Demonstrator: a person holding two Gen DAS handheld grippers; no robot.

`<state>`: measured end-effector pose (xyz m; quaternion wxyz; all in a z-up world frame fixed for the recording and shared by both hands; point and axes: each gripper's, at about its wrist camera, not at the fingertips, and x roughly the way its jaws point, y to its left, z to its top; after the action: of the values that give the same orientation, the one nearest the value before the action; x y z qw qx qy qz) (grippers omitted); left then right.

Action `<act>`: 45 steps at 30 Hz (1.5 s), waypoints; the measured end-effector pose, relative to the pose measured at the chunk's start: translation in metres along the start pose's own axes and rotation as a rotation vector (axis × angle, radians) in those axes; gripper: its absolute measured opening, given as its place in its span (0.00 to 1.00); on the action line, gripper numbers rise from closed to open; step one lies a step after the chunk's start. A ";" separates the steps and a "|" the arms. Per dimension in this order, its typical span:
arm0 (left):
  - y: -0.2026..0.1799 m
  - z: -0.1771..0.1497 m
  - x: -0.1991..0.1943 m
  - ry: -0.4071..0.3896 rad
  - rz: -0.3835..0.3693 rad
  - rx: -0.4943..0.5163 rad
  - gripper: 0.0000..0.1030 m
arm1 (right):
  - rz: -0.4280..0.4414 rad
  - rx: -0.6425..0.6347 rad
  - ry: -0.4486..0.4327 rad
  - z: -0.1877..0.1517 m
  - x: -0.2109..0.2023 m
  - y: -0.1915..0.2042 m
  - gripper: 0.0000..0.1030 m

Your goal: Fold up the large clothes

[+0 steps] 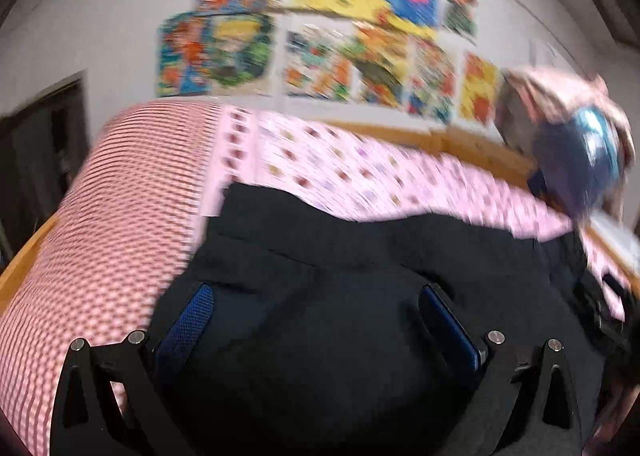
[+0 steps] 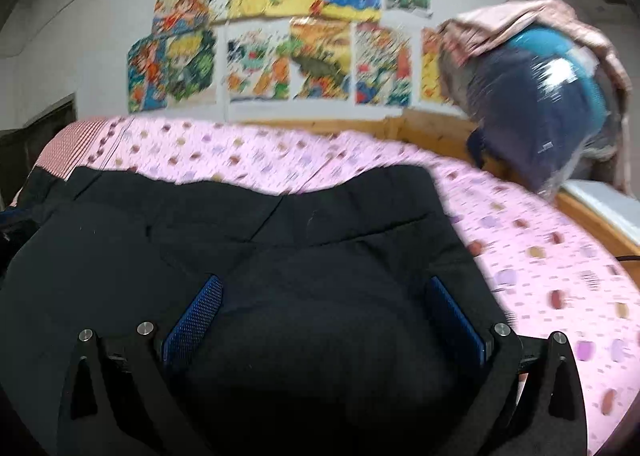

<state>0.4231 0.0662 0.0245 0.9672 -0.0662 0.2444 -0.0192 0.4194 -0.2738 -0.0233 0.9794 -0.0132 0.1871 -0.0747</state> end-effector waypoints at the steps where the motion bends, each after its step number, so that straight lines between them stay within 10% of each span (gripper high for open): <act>1: 0.011 0.002 -0.007 -0.015 0.002 -0.044 1.00 | -0.017 -0.008 -0.029 0.002 -0.008 -0.001 0.98; 8: 0.057 0.006 -0.016 0.054 0.001 -0.104 1.00 | -0.065 -0.036 -0.114 0.023 -0.049 -0.019 0.98; 22: 0.092 -0.018 0.023 0.252 -0.129 -0.150 1.00 | 0.098 0.245 0.180 -0.016 0.004 -0.115 0.98; 45: 0.108 -0.039 0.073 0.432 -0.375 -0.266 1.00 | 0.399 0.393 0.407 -0.079 0.069 -0.105 0.99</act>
<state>0.4690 0.1630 -0.0585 0.8554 -0.2305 0.4281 -0.1787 0.4387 -0.3875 -0.1167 0.9011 0.2278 0.3596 0.0825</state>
